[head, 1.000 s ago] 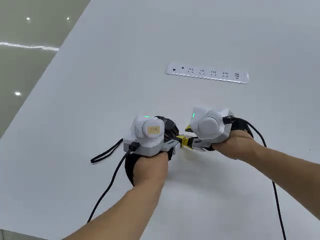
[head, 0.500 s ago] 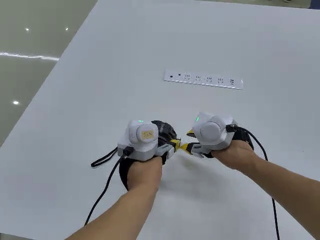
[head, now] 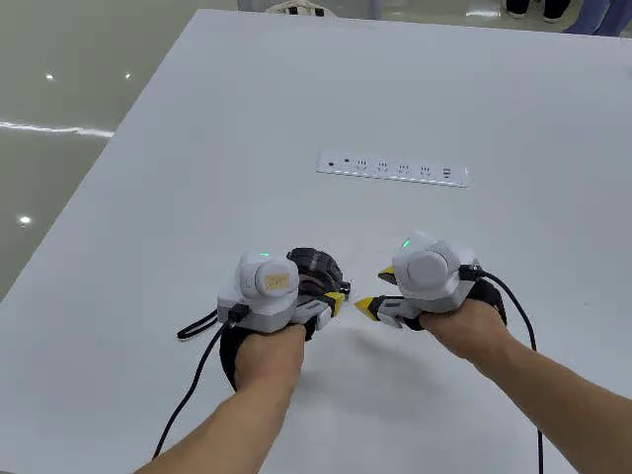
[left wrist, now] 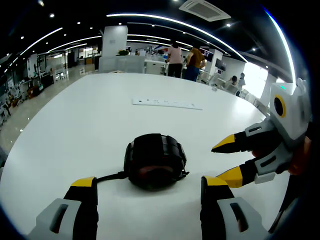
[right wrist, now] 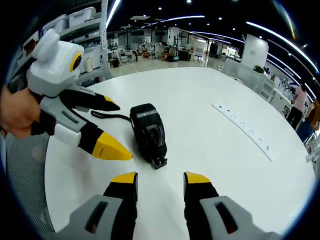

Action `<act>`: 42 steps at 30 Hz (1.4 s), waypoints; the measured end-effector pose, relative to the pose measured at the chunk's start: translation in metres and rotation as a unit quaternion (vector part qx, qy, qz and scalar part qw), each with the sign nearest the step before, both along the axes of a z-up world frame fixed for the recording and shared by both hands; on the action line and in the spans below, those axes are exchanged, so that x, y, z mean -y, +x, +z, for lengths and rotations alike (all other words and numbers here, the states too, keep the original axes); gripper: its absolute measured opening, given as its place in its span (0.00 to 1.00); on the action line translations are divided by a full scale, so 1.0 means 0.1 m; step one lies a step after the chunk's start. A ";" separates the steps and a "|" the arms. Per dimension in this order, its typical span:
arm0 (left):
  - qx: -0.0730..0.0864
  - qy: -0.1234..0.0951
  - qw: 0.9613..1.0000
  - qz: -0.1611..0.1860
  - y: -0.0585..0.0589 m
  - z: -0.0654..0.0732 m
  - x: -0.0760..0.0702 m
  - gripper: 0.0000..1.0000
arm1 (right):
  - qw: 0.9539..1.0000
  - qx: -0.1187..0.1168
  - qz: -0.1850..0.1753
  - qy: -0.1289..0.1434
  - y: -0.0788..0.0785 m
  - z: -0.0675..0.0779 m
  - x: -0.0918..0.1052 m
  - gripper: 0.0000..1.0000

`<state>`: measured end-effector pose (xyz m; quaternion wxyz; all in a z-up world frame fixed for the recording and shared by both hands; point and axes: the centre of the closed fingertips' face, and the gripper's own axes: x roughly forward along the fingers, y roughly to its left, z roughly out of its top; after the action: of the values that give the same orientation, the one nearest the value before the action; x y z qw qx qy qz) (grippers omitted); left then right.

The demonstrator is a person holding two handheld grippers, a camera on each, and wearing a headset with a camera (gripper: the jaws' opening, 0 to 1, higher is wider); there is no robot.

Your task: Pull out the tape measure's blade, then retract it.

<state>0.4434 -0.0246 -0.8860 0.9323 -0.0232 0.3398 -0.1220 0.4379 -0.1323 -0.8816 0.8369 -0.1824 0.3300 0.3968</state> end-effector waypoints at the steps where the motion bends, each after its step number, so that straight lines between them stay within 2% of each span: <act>1: -0.001 0.001 1.000 -0.002 -0.01 0.00 0.00 0.83 | 1.000 0.000 -0.004 0.003 -0.01 0.01 0.01 0.37; 3: -0.002 0.003 1.000 -0.006 -0.04 0.00 0.00 0.84 | 1.000 -0.003 -0.020 0.009 -0.04 0.04 0.04 0.39; 5: -0.004 0.004 1.000 -0.007 -0.07 0.00 -0.01 0.84 | 0.998 -0.008 -0.045 0.031 -0.07 0.09 0.08 0.41; 11: -0.006 0.005 1.000 -0.013 -0.12 -0.01 -0.04 0.86 | 0.996 -0.013 -0.080 0.046 -0.20 0.17 0.21 0.47; 19: -0.005 0.005 1.000 -0.015 -0.15 0.01 -0.04 0.89 | 0.994 -0.013 -0.089 0.053 -0.25 0.20 0.24 0.54; 20: -0.001 0.003 1.000 -0.027 -0.24 0.07 -0.06 0.90 | 0.991 -0.020 -0.111 0.069 -0.40 0.28 0.27 0.55; 24: 0.002 0.004 0.999 -0.034 -0.29 0.12 -0.06 0.91 | 0.990 -0.021 -0.122 0.074 -0.47 0.32 0.30 0.58; 42: 0.009 0.006 0.999 -0.037 -0.48 0.27 -0.20 0.94 | 0.983 -0.019 -0.149 0.103 -0.62 0.62 0.31 0.72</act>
<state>0.3954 -0.0041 -0.8586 0.9303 -0.0037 0.3325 -0.1547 0.3761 -0.1637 -0.8191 0.8946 -0.0363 0.3266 0.3029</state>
